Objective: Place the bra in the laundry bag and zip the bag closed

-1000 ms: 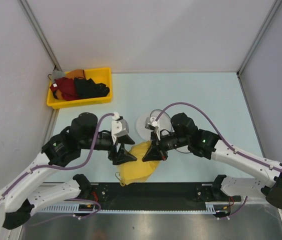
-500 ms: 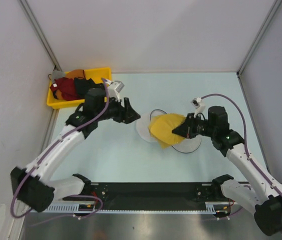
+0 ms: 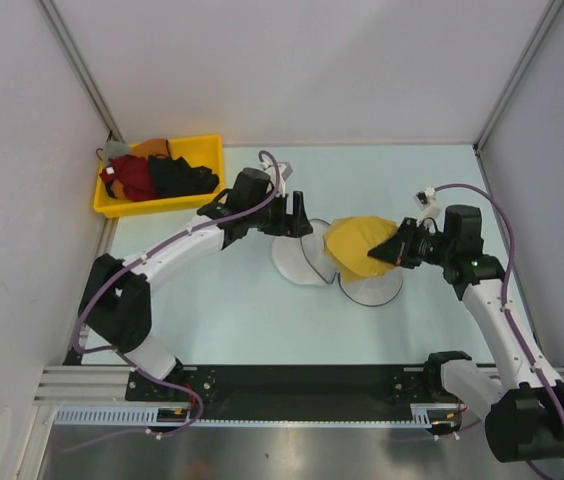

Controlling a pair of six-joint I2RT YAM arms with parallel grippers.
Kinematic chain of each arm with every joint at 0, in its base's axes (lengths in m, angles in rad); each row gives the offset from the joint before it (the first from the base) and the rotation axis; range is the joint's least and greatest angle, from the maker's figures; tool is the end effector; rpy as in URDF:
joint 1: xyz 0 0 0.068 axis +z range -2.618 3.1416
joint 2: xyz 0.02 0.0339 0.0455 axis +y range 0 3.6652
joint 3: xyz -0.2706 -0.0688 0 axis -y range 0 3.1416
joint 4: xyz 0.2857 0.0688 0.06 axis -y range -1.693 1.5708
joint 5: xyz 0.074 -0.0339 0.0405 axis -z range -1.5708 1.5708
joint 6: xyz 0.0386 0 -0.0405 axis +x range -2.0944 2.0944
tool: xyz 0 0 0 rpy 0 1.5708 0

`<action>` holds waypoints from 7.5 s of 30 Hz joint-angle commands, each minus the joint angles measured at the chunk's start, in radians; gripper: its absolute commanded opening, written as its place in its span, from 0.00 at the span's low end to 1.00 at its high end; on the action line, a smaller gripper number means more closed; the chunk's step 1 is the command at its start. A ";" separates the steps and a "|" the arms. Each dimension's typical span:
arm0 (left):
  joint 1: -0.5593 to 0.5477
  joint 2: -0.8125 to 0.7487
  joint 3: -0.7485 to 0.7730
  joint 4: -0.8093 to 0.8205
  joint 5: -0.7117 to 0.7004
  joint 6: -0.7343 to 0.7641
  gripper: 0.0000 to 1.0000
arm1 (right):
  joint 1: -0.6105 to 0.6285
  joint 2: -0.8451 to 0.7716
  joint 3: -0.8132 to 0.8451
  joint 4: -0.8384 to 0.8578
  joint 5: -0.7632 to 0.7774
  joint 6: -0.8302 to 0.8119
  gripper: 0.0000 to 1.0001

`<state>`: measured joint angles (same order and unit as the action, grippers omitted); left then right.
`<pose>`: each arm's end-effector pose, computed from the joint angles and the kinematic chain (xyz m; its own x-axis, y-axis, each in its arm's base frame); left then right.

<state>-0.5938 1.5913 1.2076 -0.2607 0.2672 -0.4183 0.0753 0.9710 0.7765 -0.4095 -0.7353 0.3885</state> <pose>0.3274 -0.2333 0.2659 -0.7452 0.0304 -0.6661 0.4508 0.7591 -0.4697 0.2410 0.0441 0.2822 -0.7538 0.2249 -0.6174 -0.3466 0.6622 0.6644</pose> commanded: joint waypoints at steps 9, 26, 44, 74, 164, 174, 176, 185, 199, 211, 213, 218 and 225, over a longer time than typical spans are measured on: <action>-0.017 0.219 0.226 -0.086 -0.165 0.076 0.61 | 0.057 0.155 0.023 0.133 -0.023 0.036 0.00; -0.029 0.222 0.231 -0.078 -0.069 0.075 0.00 | 0.086 0.356 0.017 0.299 0.013 0.115 0.00; -0.115 0.079 0.101 0.020 0.020 -0.039 0.00 | 0.234 0.630 0.038 0.637 0.062 0.309 0.00; 0.140 0.139 -0.155 0.167 -0.118 -0.137 0.26 | 0.256 0.785 0.010 0.891 -0.042 0.434 0.00; -0.313 0.444 0.351 -0.127 -0.502 0.099 0.13 | 0.075 0.615 -0.019 0.104 0.988 0.222 0.03; -0.239 0.464 0.231 -0.023 -0.378 0.042 0.11 | 0.168 0.249 0.038 -0.029 0.993 0.162 0.00; -0.224 0.466 0.222 -0.002 -0.370 0.041 0.11 | 0.197 0.178 0.116 -0.125 0.981 0.150 0.00; -0.213 0.441 0.184 0.052 -0.310 0.018 0.11 | 0.353 0.089 0.378 -0.362 1.018 0.153 0.00; -0.216 0.438 0.148 0.127 -0.240 -0.022 0.11 | 0.359 0.113 0.633 -0.474 1.039 0.124 0.00; -0.230 0.418 0.308 0.063 -0.207 0.004 0.30 | 0.108 0.072 0.601 -0.482 0.932 0.044 0.00; -0.230 0.380 0.303 0.058 -0.210 0.016 0.38 | 0.033 0.060 0.555 -0.462 0.890 0.035 0.00; -0.230 0.178 0.276 0.005 -0.203 0.044 0.60 | -0.063 0.060 0.390 -0.373 0.755 0.033 0.00; -0.198 -0.152 0.126 -0.028 -0.161 0.024 0.83 | -0.147 0.069 0.250 -0.319 0.686 0.012 0.05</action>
<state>-0.8196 1.6390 1.4063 -0.2684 0.0685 -0.3878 -0.0330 1.0470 1.0691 -0.7963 0.0189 0.4328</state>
